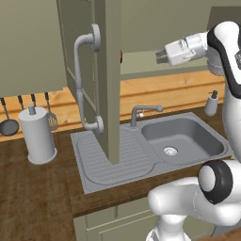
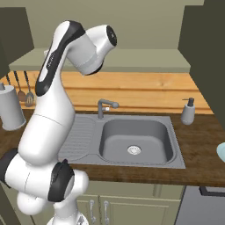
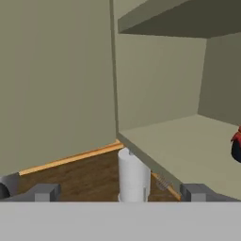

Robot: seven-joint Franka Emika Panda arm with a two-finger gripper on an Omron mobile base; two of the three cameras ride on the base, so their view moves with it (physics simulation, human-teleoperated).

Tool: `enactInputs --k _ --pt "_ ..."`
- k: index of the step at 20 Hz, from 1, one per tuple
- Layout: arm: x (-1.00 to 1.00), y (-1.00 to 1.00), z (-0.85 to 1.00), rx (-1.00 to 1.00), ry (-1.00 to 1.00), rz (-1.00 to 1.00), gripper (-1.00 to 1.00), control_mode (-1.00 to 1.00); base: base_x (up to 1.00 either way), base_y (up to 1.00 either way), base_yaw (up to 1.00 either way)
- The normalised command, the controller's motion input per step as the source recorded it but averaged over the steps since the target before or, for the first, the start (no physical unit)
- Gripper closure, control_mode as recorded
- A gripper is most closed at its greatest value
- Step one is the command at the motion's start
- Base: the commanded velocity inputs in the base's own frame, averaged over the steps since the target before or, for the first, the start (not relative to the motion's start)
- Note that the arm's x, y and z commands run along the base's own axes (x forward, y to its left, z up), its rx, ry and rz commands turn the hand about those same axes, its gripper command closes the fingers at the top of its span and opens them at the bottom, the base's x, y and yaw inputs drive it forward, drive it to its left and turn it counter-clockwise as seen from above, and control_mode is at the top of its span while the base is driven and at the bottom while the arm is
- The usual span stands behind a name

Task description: From the different types of pastries on the counter, select a croissant and place it on the cutting board. Then retrieve a jar of jam from the cabinet and place it alongside the croissant on the cutting board.

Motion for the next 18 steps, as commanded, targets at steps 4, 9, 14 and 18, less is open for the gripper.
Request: enactInputs --k 4,9,14,18 --pt "0.67 0.63 0.00 -0.04 0.08 -0.06 -1.00 -1.00 0.00 0.00 0.00" --pt "0.14 0.15 0.00 0.00 0.03 -0.03 -1.00 -1.00 0.00 0.00 0.00" --pt "0.17 0.00 0.00 -0.01 0.06 -0.27 -1.00 -1.00 0.00 0.00 0.00" --pt "0.18 0.01 0.00 -0.07 0.03 -0.43 -1.00 -1.00 0.00 0.00 0.00"
